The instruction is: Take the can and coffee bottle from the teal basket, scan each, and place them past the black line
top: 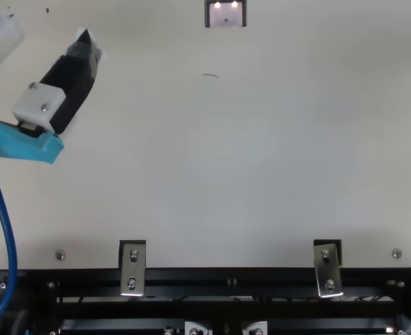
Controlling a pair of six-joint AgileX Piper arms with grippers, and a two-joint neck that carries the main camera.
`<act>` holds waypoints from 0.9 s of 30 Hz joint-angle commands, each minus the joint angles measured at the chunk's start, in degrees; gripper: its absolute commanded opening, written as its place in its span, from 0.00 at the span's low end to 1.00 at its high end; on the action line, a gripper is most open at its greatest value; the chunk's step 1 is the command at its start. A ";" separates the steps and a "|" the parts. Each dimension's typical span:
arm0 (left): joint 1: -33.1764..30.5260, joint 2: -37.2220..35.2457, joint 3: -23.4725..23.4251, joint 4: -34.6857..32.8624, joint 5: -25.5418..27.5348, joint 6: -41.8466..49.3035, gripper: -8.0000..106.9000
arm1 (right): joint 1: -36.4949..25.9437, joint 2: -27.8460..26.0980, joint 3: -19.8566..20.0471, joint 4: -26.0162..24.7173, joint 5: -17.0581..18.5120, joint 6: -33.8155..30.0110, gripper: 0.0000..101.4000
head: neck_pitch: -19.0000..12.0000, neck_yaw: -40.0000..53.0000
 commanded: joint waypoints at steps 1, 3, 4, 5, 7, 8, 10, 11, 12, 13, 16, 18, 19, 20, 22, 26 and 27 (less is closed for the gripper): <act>0.00 0.00 0.00 0.00 0.00 0.00 0.85 | 1.04 -0.54 -0.11 11.70 2.71 -2.20 1.00 | -1.41 -0.87; 0.00 0.00 0.00 0.00 0.00 0.00 0.85 | 1.54 -0.96 0.10 17.20 4.25 -3.88 1.00 | -1.41 -0.87; 0.00 0.00 0.00 0.00 0.00 0.00 0.85 | 1.75 -1.17 0.31 19.79 4.98 -4.64 1.00 | -1.41 -0.87; 0.00 0.00 0.00 0.00 0.00 0.00 0.85 | 2.02 -1.37 0.57 22.26 5.72 -5.39 1.00 | -1.41 -0.87; 0.00 0.00 0.00 0.00 0.00 0.00 0.85 | 2.43 -1.86 1.20 26.87 7.17 -6.89 1.00 | -1.41 -0.87; 0.00 0.00 0.00 0.00 0.00 0.00 0.85 | 2.67 -2.15 1.48 28.91 7.93 -7.56 1.00 | -1.41 -0.87; 0.00 0.00 0.00 0.00 0.00 0.00 0.85 | 3.34 -3.03 2.11 32.04 9.26 -8.20 1.00 | -1.41 -0.87; 0.00 0.00 0.00 0.00 0.00 0.00 0.85 | 3.73 -3.55 2.44 33.26 9.81 -8.30 1.00 | -1.41 -0.87; 0.00 0.00 0.00 0.00 0.00 0.00 0.85 | 4.14 -4.22 2.86 34.25 10.29 -8.24 1.00 | -1.41 -0.87; 0.00 0.00 0.00 0.00 0.00 0.00 0.85 | 4.64 -4.88 3.23 35.14 10.71 -8.06 1.00 | -1.41 -0.87; 0.00 0.00 0.00 0.00 0.00 0.00 0.85 | 6.17 -7.27 4.54 37.49 11.86 -7.23 1.00 | -1.41 -0.87; 0.00 0.00 0.00 0.00 0.00 0.00 0.85 | 7.60 -8.99 5.35 38.55 12.26 -6.22 1.00 | -1.41 -0.87; 0.00 0.00 0.00 0.00 0.00 0.00 0.85 | 8.48 -9.89 5.72 38.86 12.26 -5.53 1.00 | -1.41 -0.87; 0.00 0.00 0.00 0.00 0.00 0.00 0.85 | 9.25 -10.86 6.07 38.94 12.26 -4.73 1.00 | -1.41 -0.87; 0.00 0.00 0.00 0.00 0.00 0.00 0.85 | 10.72 -12.81 6.52 38.79 12.26 -3.00 1.00 | -1.41 -0.87; 0.00 0.00 0.00 0.00 0.00 0.00 0.85 | 13.74 -16.90 6.73 36.97 12.03 1.20 1.00 | -1.41 -0.87; 0.00 0.00 0.00 0.00 0.00 0.00 0.85 | 14.57 -17.84 6.57 36.00 11.95 2.13 1.00 | -1.41 -0.87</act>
